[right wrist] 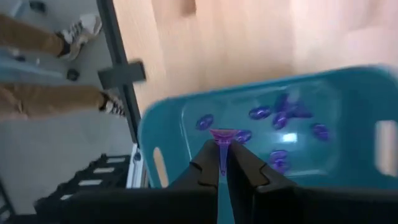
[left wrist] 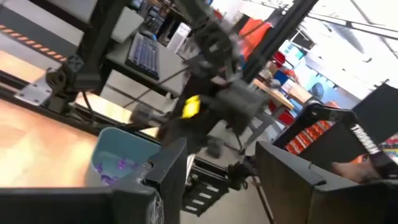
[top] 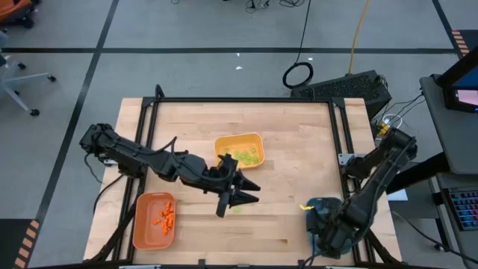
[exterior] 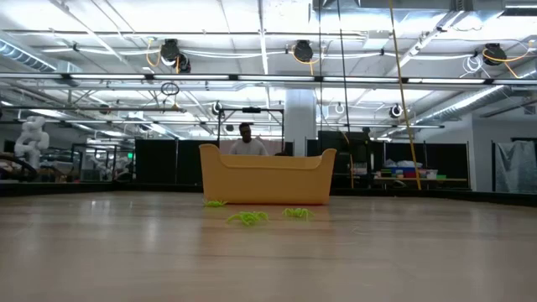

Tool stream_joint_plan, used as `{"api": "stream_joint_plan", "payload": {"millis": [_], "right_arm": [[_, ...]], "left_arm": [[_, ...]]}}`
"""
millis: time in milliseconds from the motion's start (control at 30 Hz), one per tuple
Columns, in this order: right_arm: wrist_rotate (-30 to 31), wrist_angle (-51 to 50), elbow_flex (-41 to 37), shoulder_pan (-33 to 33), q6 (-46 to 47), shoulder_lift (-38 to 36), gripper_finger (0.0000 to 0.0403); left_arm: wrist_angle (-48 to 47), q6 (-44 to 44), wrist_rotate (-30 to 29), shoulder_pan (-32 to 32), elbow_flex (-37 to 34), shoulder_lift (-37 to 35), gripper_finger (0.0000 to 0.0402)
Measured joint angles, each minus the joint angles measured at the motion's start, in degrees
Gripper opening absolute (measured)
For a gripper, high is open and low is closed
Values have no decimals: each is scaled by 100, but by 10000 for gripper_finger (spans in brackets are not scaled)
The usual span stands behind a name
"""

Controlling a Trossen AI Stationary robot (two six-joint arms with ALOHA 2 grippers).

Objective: Sort Halloween decoration
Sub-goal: Put the violet witch hat toy into the blue bin, then put the green spider toy into the yellow bin

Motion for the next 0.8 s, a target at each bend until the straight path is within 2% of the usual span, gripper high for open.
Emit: {"api": "stream_joint_plan", "payload": {"millis": [100,200,500,667,800], "right_arm": [[-376,818,-694,-2,-30,0,0],[-453,1378,-1214,5,150,0,0],[11,1455,-1893,193,537,-2,7],[450,1567,-1928,318,580,-2,49],[327,1634,-1928,340,612,-2,104]], "left_arm": [[-50,0,0,-95,0,0,191],[-132,-2,1,-202,0,0,191],[-626,-11,-48,-504,0,-2,191],[-1303,-387,-147,-559,0,-2,191],[-1939,-740,-151,-585,0,-2,191]]}}
